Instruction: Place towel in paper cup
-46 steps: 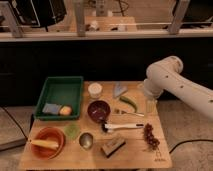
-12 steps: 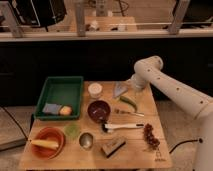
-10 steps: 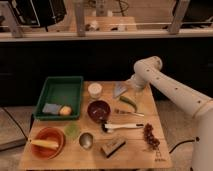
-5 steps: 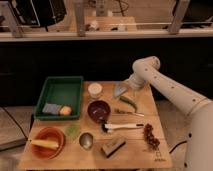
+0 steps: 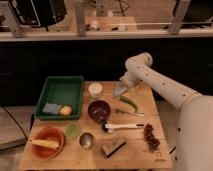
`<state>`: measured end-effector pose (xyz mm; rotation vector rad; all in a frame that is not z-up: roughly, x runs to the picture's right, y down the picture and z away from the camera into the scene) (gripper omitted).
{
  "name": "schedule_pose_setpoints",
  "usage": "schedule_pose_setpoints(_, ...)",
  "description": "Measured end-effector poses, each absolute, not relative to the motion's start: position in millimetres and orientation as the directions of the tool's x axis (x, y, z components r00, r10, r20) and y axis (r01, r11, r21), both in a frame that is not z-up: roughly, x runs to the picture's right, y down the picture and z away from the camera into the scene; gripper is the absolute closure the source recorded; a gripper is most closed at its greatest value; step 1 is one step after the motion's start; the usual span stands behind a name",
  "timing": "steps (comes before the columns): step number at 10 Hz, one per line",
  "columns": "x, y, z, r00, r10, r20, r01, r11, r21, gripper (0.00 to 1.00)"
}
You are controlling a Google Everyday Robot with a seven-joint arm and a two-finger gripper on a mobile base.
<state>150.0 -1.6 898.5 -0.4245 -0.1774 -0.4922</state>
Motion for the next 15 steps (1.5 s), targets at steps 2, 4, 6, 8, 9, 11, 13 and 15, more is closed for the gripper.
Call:
schedule_pose_setpoints(2,136.2,-9.5,906.2,0.843,-0.475,0.254,0.537,0.771,-0.341,0.2)
schedule_pose_setpoints(4,125.4,-14.3,915.8,0.82,-0.515,0.249,0.572,0.749,-0.334,0.2)
schedule_pose_setpoints(6,123.6,-15.7,924.8,0.81,-0.532,0.245,0.586,0.735,-0.341,0.2)
schedule_pose_setpoints(8,120.1,-15.4,938.9,0.801,-0.547,0.245,0.599,0.717,-0.357,0.2)
schedule_pose_setpoints(9,117.8,-14.5,945.4,0.796,-0.552,0.248,0.605,0.707,-0.366,0.2)
schedule_pose_setpoints(11,117.2,-13.9,955.3,0.791,-0.559,0.248,0.61,0.695,-0.38,0.2)
schedule_pose_setpoints(13,117.1,-14.2,963.8,0.792,-0.558,0.246,0.608,0.692,-0.389,0.2)
schedule_pose_setpoints(15,116.3,-10.9,978.4,0.796,-0.552,0.248,0.603,0.686,-0.408,0.2)
